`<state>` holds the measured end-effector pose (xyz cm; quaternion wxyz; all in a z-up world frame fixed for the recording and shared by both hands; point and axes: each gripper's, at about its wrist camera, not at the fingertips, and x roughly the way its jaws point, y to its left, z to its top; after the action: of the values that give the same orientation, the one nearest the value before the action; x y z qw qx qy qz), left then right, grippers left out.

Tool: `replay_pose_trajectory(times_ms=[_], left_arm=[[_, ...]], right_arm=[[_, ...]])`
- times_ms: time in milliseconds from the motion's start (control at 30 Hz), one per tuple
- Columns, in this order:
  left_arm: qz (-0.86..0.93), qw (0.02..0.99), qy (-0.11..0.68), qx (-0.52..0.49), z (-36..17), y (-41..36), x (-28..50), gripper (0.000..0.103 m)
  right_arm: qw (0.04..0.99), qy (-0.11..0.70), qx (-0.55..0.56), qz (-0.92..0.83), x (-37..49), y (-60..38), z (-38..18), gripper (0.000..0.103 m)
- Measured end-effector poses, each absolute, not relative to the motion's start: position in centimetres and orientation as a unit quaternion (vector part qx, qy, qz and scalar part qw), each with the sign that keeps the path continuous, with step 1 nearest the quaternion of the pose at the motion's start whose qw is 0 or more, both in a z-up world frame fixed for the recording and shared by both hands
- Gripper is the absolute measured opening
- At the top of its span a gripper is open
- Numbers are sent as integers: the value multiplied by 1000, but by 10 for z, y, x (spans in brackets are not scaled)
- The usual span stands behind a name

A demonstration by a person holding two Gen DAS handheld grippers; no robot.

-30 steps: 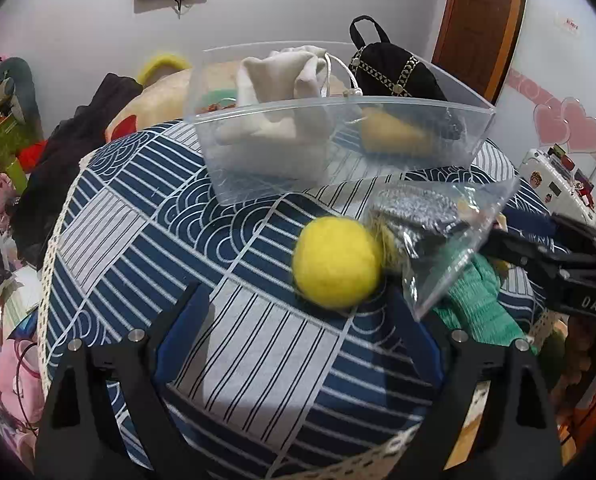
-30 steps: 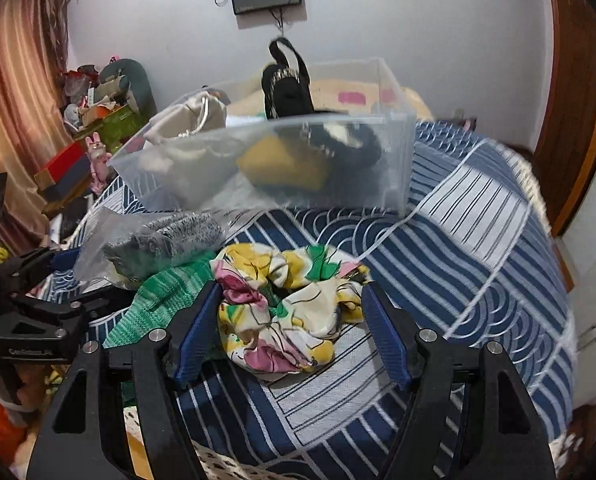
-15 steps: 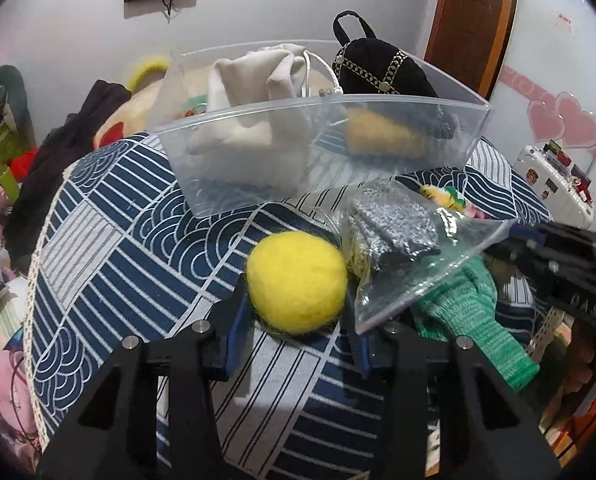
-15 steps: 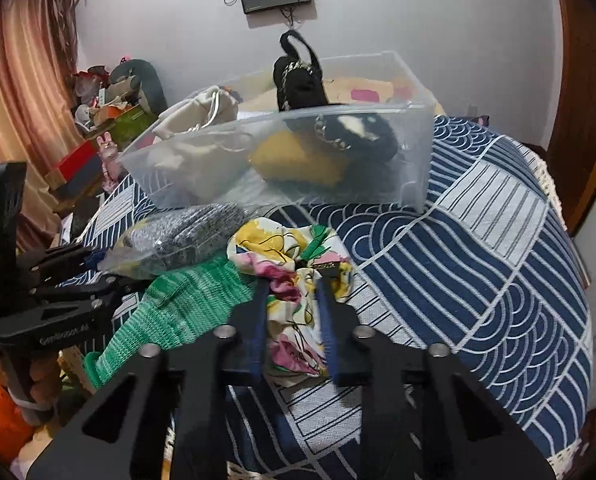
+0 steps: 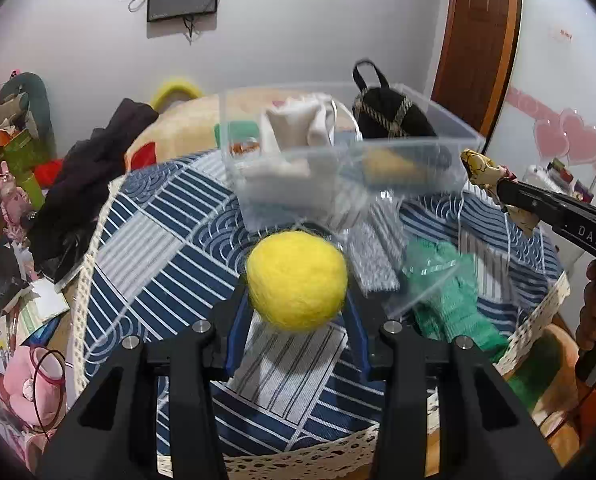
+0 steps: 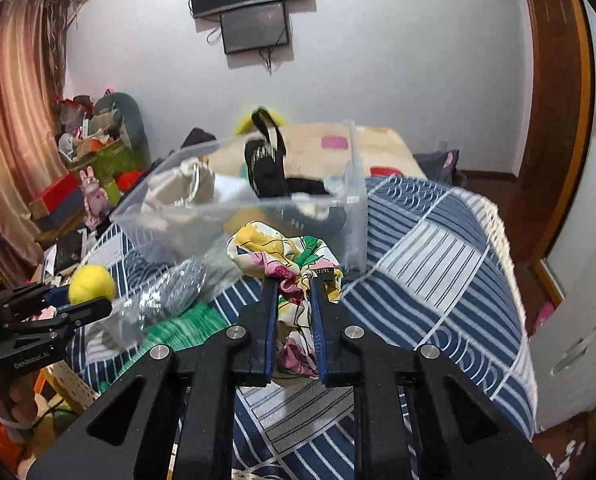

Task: Organize soft objects
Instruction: 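Lower the felt ball and floral scarf into the clear box and open both tools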

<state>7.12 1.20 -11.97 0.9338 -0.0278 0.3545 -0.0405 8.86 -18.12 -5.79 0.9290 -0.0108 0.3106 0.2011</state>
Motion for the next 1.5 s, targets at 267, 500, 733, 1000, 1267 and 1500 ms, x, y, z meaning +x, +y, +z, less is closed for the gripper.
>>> replay_pose_trajectory(times_ms=[267, 500, 733, 1000, 1267, 1500], left_arm=[[-37, 950, 310, -27, -85, 17, 76, 43], [-36, 957, 287, -32, -64, 20, 102, 43], [-32, 951, 304, -43, -73, 24, 139, 43], [-25, 947, 320, -26, -88, 20, 168, 43], [-33, 943, 331, -26, -98, 20, 181, 43], [-44, 940, 335, -41, -98, 22, 175, 44]], right_arm=[[943, 266, -17, 202, 92, -177, -30, 14], [952, 232, -24, 198, 107, -171, -14, 14], [949, 229, -13, 214, 127, -157, -10, 14], [932, 246, -46, 262, 143, -111, -23, 14], [913, 304, -65, 266, 170, -91, -55, 14], [904, 332, -69, 261, 170, -96, -64, 19]])
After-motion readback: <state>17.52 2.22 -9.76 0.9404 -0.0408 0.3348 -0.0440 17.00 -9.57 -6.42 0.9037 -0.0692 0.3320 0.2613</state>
